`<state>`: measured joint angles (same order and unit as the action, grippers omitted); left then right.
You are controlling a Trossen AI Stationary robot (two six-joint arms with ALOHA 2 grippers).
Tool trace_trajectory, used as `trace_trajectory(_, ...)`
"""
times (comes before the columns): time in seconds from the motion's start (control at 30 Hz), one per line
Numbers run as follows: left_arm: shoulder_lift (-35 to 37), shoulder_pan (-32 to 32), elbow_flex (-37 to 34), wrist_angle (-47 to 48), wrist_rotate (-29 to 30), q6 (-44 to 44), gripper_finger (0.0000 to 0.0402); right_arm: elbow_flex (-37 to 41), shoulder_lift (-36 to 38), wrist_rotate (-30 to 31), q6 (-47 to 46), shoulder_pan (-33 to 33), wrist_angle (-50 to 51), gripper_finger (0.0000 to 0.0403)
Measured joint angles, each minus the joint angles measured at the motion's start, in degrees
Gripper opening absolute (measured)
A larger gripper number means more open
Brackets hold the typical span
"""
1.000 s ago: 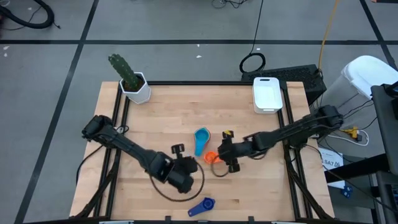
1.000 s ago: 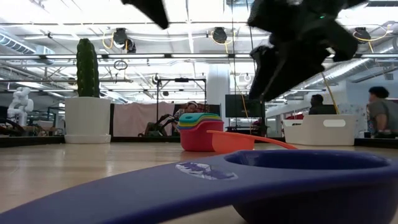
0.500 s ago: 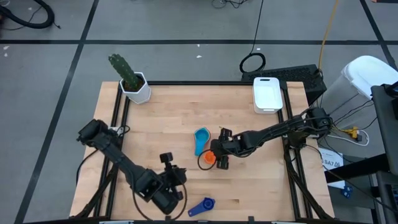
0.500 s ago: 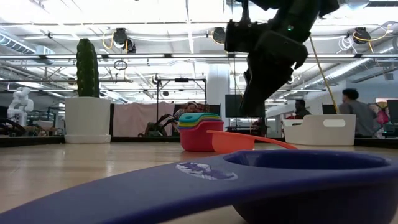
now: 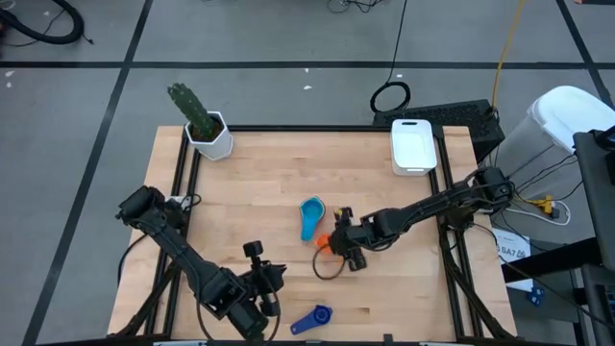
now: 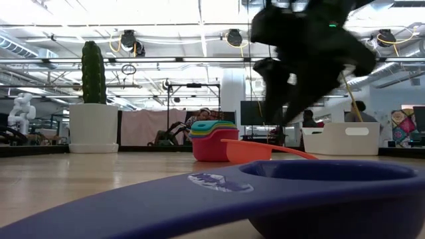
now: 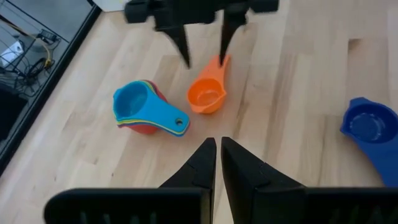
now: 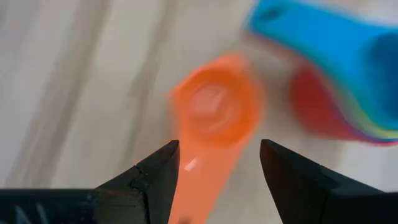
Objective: Nest measuring cups in basket
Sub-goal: Stack the orange measuring on top of the sky blue measuring cup
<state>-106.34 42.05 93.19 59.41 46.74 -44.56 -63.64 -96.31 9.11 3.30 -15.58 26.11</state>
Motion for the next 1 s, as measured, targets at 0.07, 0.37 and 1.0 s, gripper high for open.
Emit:
trace_trajectory(0.07,0.0,0.19,0.0,-0.02,-0.04,-0.24,0.003,0.0,0.0,-1.23,4.25,-1.63,4.47,0.0215)
trace_trajectory(0.37,0.0,-0.11,-0.02,-0.06,-0.07,-0.44,0.003,0.0,0.0,-1.53,23.93,-9.71,12.91,0.0215)
trace_trajectory(1.0,0.0,0.08,-0.02,-0.15,-0.07,-2.32,0.003,-6.86,-10.03,-1.57,24.5,-7.96,7.14,0.0215)
